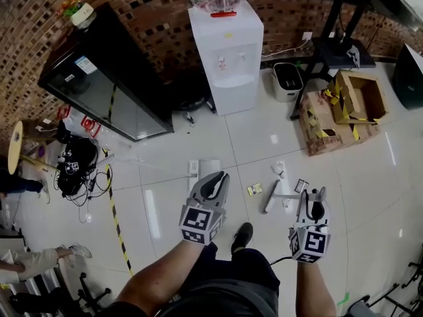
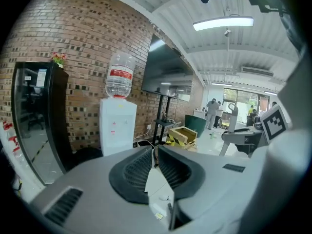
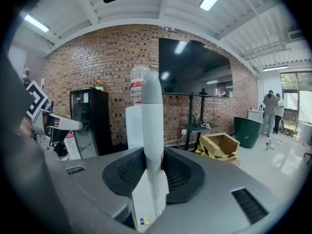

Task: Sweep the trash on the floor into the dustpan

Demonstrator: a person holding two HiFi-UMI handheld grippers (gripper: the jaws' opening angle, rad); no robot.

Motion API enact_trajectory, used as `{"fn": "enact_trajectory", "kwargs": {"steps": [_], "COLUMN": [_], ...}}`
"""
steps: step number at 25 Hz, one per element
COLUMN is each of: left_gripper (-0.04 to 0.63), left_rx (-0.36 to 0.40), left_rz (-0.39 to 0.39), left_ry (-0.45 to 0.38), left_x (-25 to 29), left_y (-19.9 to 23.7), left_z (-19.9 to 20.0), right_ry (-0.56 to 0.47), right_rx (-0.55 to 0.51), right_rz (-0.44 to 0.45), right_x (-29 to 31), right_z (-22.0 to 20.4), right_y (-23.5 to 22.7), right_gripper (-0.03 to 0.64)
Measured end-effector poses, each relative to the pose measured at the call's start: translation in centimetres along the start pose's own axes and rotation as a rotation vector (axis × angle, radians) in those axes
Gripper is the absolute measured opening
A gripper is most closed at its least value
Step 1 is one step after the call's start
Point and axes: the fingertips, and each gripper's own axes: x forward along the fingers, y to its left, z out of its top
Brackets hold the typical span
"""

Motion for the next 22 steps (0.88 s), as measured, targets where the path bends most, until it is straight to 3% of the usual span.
{"fn": "enact_trajectory", "kwargs": {"steps": [8, 12, 22], "left_gripper": [0.051, 0.051, 0.051], "left_rx": [-0.069, -0.068, -0.063], "left_rz": [0.082, 0.098, 0.044], "left_ry": [0.029, 0.052, 0.048], "left_x": [-3.8, -5.8, -7.8], "left_y": [10.1, 15.0, 21.9], "left_z": [-2.0, -3.0, -2.6], "right_ry": [0.031, 0.045, 0.026], "right_rx": [-0.042, -0.031, 0.028], "right_rz": [0.078, 0.048, 0.023], "right_x": [4.5, 7.0, 12.5], "right_z": [0.9, 1.4, 2.7], "right_y": [12.1, 16.8, 25.3], "right_gripper": [0.117, 0.117, 0.121]}}
